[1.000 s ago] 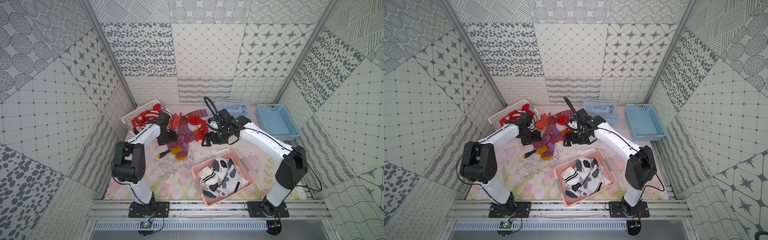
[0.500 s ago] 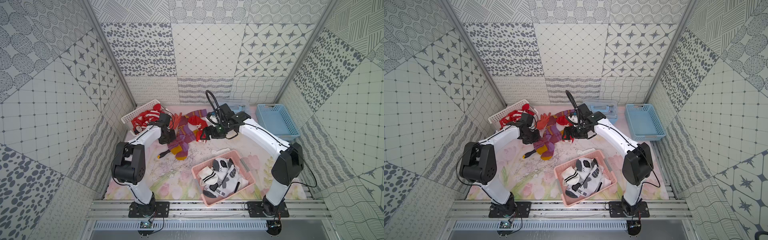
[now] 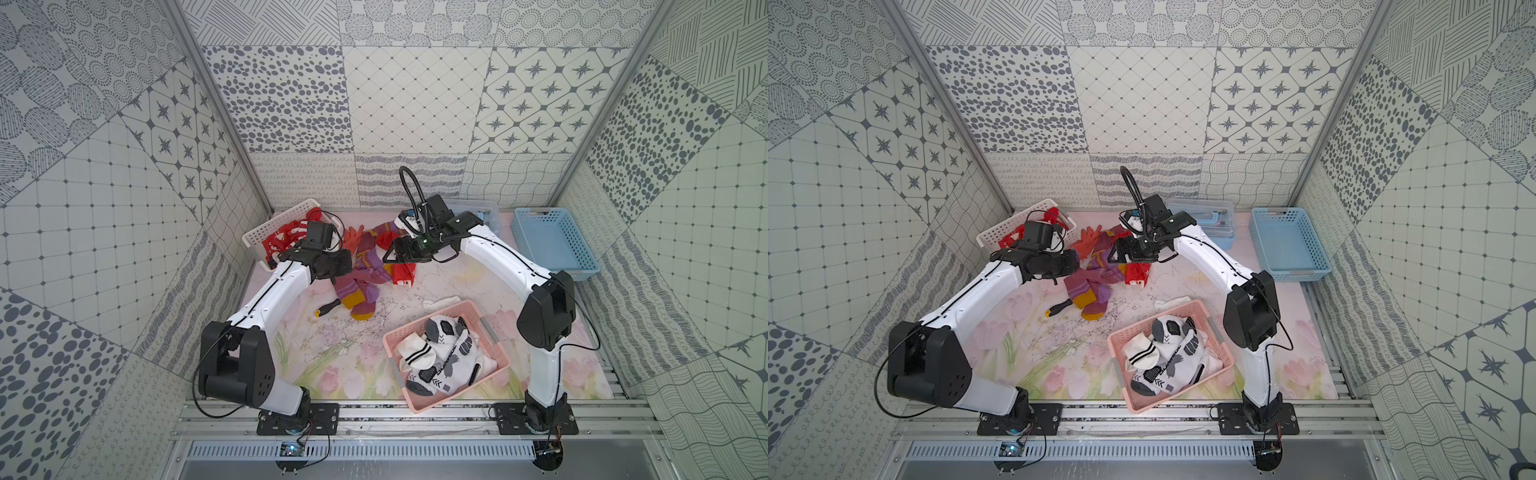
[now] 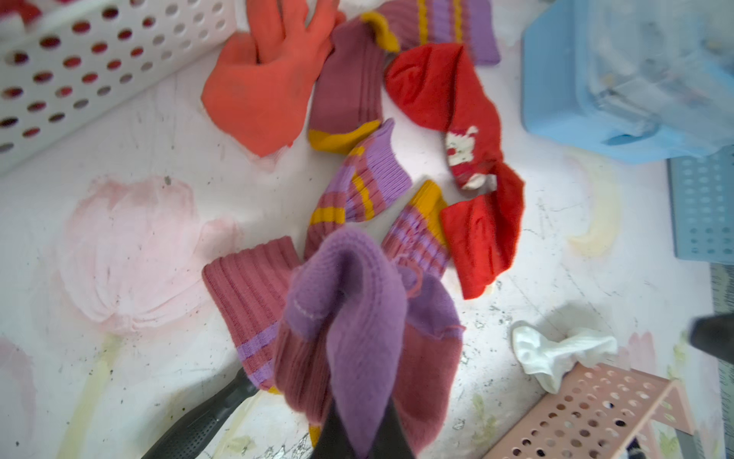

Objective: Sort the socks into the basket by color
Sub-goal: Pick up the sock from the center of the board.

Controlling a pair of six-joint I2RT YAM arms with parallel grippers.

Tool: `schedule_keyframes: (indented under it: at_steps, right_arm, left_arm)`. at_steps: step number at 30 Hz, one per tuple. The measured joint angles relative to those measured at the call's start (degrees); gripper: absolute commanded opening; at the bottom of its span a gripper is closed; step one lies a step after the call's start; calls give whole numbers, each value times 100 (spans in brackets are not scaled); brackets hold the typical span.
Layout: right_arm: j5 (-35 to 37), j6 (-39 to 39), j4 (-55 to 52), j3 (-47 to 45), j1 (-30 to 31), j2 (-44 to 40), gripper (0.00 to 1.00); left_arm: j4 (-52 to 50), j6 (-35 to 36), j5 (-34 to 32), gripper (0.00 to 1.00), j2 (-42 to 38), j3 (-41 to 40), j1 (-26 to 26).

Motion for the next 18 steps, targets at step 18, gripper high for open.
schedule_keyframes:
  at_steps: [18]
  right_arm:
    - [-463,79,258,428,-39,876,93]
  left_arm:
    - [-304,186,363,0,435,1523,-166]
